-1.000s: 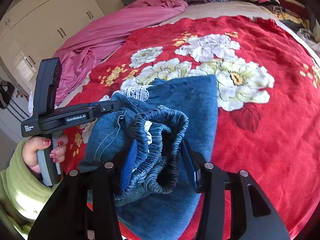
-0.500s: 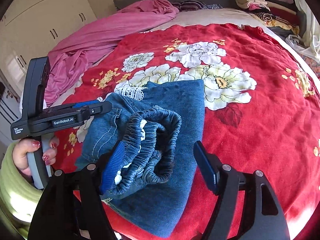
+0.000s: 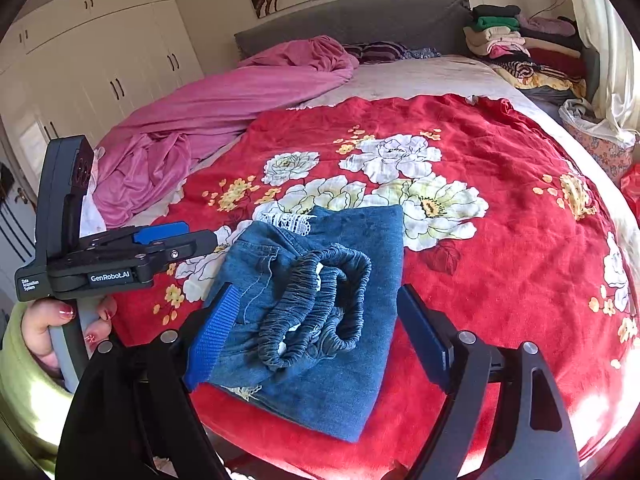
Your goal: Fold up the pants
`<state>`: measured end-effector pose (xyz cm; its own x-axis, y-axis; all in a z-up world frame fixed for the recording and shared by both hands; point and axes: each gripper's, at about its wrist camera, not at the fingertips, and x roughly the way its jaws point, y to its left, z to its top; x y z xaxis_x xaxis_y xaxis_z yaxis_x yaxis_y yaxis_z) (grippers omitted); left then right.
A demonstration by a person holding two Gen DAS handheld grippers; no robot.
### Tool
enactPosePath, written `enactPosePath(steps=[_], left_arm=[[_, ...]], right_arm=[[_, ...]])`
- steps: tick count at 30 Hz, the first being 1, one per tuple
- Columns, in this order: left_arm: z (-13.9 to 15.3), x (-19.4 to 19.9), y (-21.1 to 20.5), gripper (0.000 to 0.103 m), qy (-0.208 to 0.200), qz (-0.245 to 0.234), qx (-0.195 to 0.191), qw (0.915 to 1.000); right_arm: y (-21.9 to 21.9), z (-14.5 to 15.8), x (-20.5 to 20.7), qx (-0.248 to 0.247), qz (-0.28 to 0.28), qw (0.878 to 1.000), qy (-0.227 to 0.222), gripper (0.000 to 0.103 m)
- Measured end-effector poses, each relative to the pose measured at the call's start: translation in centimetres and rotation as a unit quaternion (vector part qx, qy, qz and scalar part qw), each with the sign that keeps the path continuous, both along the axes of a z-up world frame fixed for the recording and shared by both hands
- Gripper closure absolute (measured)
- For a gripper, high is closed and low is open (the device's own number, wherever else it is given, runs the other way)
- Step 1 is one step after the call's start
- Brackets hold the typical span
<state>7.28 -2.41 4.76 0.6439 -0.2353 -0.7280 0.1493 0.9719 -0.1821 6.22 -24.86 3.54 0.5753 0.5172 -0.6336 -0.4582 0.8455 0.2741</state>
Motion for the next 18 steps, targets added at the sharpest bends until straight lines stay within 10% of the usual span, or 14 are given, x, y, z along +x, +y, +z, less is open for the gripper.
enactPosePath(steps=[18], left_arm=[[0.8, -3.9, 0.9, 0.01, -0.015, 0.0, -0.001, 0.9999]], right_arm=[[-1.8, 1.6, -2.6, -0.019, -0.039, 0.998, -0.038, 0.013]])
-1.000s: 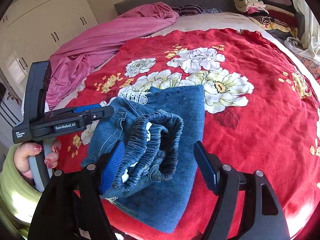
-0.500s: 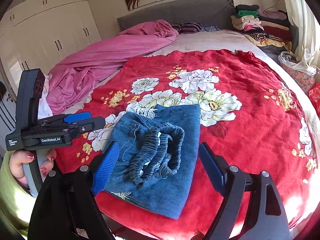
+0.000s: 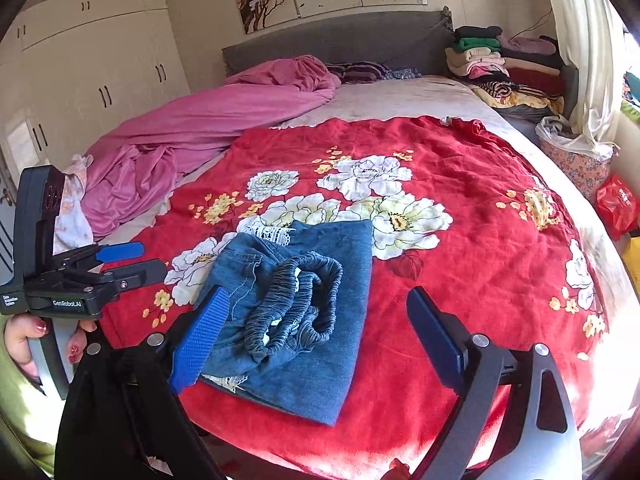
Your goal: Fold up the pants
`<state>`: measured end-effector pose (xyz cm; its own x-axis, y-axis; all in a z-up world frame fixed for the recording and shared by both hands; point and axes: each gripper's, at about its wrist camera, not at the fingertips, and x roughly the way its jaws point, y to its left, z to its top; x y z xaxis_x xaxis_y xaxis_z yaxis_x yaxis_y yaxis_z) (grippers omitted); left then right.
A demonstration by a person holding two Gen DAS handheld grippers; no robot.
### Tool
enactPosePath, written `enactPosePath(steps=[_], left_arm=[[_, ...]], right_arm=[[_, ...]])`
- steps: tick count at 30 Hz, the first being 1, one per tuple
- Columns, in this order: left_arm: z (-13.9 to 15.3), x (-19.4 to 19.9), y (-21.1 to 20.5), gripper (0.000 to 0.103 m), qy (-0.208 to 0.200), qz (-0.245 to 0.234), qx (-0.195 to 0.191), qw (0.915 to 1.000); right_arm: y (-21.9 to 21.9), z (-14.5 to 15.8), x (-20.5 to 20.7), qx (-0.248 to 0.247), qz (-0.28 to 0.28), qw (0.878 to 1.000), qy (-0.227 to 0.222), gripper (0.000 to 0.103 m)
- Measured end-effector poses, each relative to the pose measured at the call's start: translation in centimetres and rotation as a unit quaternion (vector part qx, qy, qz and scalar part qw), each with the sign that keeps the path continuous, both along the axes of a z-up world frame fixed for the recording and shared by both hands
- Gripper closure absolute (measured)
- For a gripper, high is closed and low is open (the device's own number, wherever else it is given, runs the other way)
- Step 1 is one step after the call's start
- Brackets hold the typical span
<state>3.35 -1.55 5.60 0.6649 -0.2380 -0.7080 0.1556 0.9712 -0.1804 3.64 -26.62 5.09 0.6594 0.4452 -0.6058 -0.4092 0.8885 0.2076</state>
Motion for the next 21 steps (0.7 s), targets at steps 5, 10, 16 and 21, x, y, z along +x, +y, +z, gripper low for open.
enactPosePath(steps=[5, 10, 16, 21], left_arm=[[-0.3, -0.9, 1.2, 0.01, 0.004, 0.015, -0.013, 0.9998], [-1.4, -1.3, 2.6, 0.01, 0.018, 0.032, -0.023, 0.9991], [-3.0, -1.5, 3.5, 0.01, 0.034, 0.048, -0.027, 0.9979], [-4.2, -1.0, 3.3, 0.01, 0.045, 0.051, -0.03, 0.9972]], right_arm=[[-0.6, -0.2, -0.5, -0.011, -0.014, 1.0, -0.008, 0.008], [-1.1, -1.1, -0.3, -0.018, -0.024, 1.0, 0.005, 0.008], [-1.4, -3.2, 0.2, -0.028, -0.034, 0.998, 0.034, 0.008], [-1.5, -5.0, 0.9, -0.021, -0.04, 0.997, 0.064, 0.008]])
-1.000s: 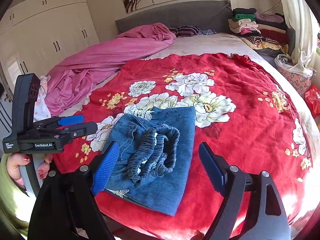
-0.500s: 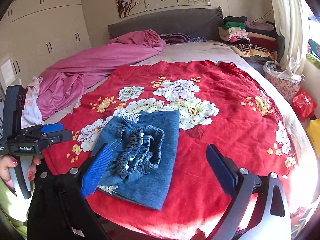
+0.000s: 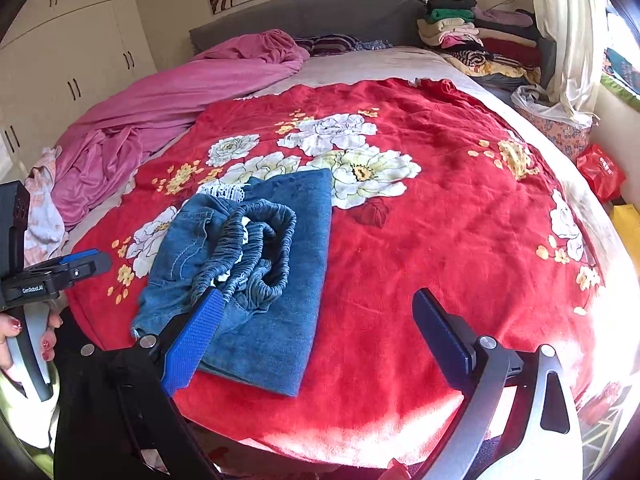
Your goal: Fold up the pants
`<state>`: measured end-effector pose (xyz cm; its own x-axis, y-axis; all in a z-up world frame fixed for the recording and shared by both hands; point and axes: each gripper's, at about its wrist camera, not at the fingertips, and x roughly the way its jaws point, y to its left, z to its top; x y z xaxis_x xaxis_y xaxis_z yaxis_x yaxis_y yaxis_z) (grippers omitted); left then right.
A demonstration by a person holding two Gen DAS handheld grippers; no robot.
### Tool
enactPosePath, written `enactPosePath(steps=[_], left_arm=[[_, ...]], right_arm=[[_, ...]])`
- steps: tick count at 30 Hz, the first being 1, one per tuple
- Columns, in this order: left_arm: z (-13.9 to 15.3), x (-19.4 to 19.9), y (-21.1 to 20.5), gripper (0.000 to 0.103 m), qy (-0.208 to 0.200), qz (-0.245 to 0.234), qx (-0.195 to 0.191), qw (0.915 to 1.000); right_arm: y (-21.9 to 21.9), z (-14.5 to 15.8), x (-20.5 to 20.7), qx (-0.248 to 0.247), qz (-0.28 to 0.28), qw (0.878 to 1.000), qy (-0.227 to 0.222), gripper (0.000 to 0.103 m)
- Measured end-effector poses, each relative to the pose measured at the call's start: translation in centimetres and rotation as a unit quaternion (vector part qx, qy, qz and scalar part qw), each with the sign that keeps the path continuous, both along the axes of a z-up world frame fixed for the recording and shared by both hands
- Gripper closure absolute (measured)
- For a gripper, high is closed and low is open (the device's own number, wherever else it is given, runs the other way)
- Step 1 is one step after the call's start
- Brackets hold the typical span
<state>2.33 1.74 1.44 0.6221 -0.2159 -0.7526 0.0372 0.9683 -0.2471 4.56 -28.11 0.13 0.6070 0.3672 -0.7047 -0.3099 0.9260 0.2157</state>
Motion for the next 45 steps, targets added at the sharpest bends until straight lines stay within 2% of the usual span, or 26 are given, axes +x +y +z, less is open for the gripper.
enactPosePath(steps=[12, 21, 28, 31, 36, 45], left_arm=[[-2.2, 2.0, -2.2, 0.01, 0.021, -0.012, 0.009, 0.9996], [-3.0, 4.4, -2.3, 0.01, 0.024, -0.007, 0.002, 0.9997], [-5.0, 5.8, -2.4, 0.01, 0.045, -0.006, -0.011, 0.9989], [-5.4, 6.0, -2.5, 0.01, 0.045, -0.009, -0.009, 0.9989], [-5.5, 6.3, -2.6, 0.01, 0.045, -0.013, -0.017, 0.9988], [-5.9, 7.3, -3.4, 0.01, 0.033, -0.015, -0.029, 0.9989]], right_arm=[[0.8, -2.4, 1.7, 0.013, 0.006, 0.999, 0.036, 0.008], [1.2, -2.9, 5.2, 0.033, 0.012, 0.998, 0.056, 0.009], [1.7, -4.6, 7.3, 0.07, 0.024, 0.993, 0.096, 0.041], [2.0, -5.4, 8.1, 0.065, 0.024, 0.992, 0.107, 0.044], [2.7, -6.4, 9.3, 0.084, 0.04, 0.988, 0.12, 0.057], [3.2, -7.3, 10.5, 0.101, 0.056, 0.987, 0.11, 0.059]])
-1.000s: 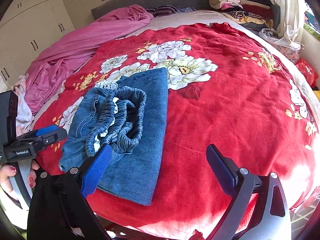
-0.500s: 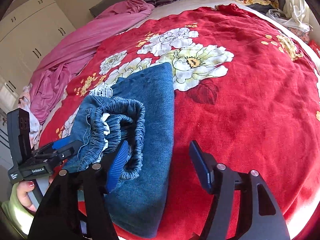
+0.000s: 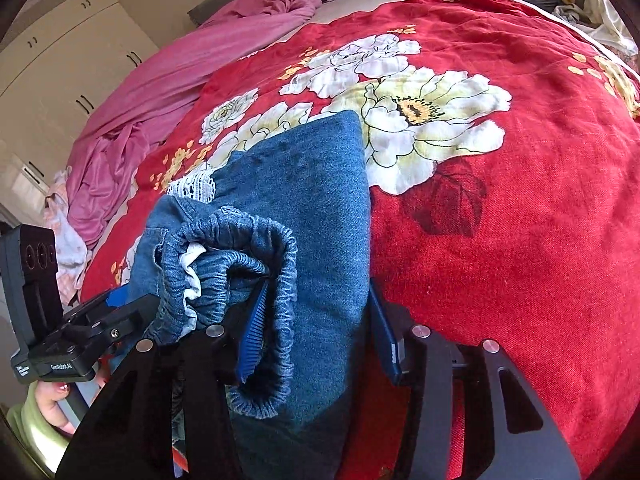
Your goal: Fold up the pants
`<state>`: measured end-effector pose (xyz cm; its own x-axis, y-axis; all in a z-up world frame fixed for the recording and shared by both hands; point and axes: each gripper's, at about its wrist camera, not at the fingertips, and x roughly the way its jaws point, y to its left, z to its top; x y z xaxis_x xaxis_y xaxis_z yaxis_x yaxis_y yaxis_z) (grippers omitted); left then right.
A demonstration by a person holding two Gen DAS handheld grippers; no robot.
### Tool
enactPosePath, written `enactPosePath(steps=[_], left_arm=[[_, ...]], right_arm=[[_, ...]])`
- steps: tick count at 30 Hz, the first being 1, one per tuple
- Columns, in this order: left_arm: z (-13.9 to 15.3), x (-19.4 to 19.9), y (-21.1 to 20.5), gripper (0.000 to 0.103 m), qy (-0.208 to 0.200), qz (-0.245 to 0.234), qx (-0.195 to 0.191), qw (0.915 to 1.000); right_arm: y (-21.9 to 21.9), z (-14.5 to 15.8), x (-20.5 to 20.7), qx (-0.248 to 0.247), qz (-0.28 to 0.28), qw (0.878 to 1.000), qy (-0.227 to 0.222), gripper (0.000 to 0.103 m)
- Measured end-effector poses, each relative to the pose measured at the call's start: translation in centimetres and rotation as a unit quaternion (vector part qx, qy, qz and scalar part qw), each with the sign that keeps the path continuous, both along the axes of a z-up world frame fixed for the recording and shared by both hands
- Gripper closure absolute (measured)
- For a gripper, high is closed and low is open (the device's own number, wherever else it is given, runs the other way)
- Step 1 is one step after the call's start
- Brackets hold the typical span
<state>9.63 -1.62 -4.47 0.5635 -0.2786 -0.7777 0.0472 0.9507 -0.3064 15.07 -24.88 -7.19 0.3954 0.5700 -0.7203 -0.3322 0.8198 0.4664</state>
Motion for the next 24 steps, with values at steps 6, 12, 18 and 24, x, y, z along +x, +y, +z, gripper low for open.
enactPosePath(steps=[6, 12, 18, 24], left_arm=[[0.3, 0.0, -0.6, 0.035, 0.005, -0.005, -0.011, 0.9999], [1.3, -0.9, -2.4, 0.064, -0.004, -0.012, 0.024, 0.9996], [2.7, -1.8, -2.7, 0.072, -0.017, -0.01, 0.032, 0.9993], [4.6, -2.9, -3.0, 0.074, -0.034, -0.013, 0.032, 0.9989]], right_arm=[[0.2, 0.0, -0.9, 0.025, 0.006, 0.999, -0.022, 0.079], [0.7, 1.9, -2.6, 0.01, 0.003, 0.998, -0.066, 0.09], [0.9, 4.0, -4.4, 0.007, 0.01, 0.994, -0.106, 0.09], [0.9, 6.0, -5.6, 0.006, 0.01, 0.99, -0.137, 0.09]])
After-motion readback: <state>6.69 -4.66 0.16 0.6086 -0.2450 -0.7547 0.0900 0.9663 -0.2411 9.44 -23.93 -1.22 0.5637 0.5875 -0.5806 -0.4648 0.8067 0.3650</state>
